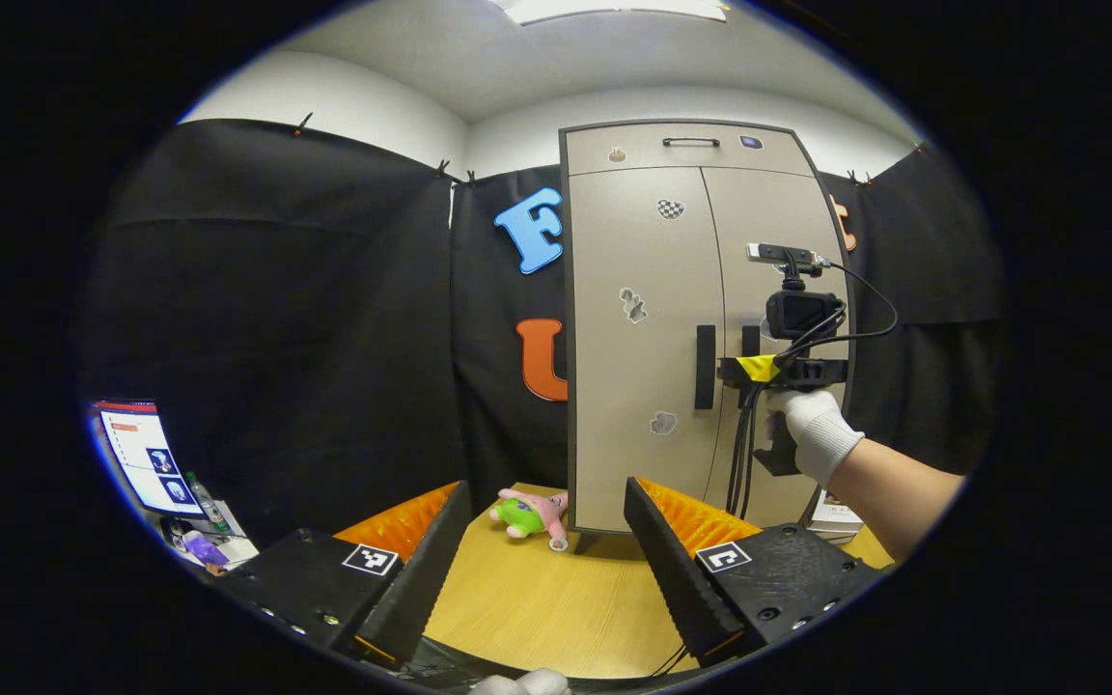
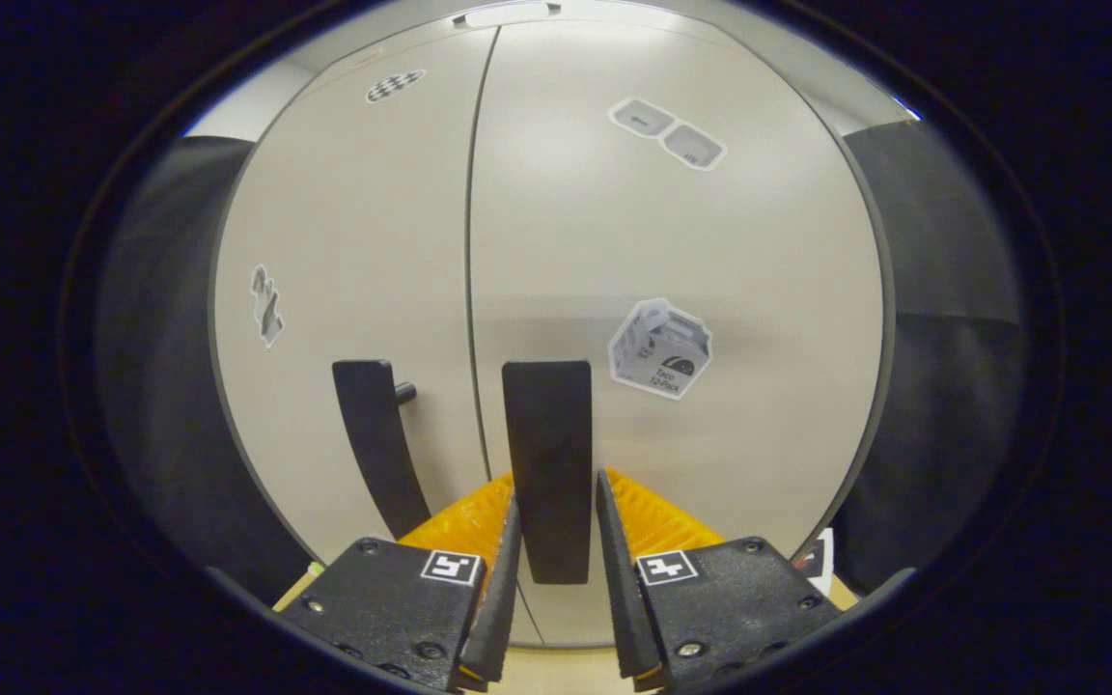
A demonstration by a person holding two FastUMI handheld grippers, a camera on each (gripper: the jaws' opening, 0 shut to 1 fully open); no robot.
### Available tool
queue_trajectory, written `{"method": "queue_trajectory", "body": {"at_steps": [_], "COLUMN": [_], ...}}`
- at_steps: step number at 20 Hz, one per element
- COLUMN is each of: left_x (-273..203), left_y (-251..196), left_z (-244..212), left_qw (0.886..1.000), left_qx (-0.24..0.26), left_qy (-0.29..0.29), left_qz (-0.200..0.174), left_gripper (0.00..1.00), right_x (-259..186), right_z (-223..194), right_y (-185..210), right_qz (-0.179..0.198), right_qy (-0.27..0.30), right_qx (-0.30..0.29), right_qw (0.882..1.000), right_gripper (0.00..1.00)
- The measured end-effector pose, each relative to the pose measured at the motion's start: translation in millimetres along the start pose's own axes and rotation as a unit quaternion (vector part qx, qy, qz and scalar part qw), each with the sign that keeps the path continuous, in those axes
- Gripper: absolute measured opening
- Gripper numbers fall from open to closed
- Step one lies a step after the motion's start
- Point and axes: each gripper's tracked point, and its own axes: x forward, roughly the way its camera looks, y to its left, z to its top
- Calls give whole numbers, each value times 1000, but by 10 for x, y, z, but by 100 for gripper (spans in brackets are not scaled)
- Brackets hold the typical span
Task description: Open the right door of the double-door shoe cabinet with the right hand, and open the left door with the left hand.
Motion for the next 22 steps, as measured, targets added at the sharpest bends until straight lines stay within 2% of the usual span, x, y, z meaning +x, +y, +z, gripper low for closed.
{"method": "queue_trajectory", "body": {"at_steps": [1, 2, 8, 13, 22], "left_x": [8, 9, 14, 3, 19], "left_y": [-6, -5, -2, -16, -75], "left_z": [-12, -10, 22, 40, 49], "left_qw": [1000, 1000, 1000, 1000, 997], "left_qx": [-1, -2, -3, -6, -3], "left_qy": [0, 0, -6, -10, -9], "left_qz": [-2, -3, -13, -27, -77], "left_gripper": [96, 96, 96, 96, 96], "right_x": [1, 0, -73, -385, -968], "right_z": [-6, -3, -17, -85, -171], "right_y": [-1, -5, -20, -76, -348], "right_qz": [-5, -5, 16, 37, 60], "right_qy": [0, 2, -1, 0, 6], "right_qx": [-2, -5, -9, -13, -15], "right_qw": [1000, 1000, 1000, 999, 998], "right_gripper": [44, 36, 28, 26, 24]}}
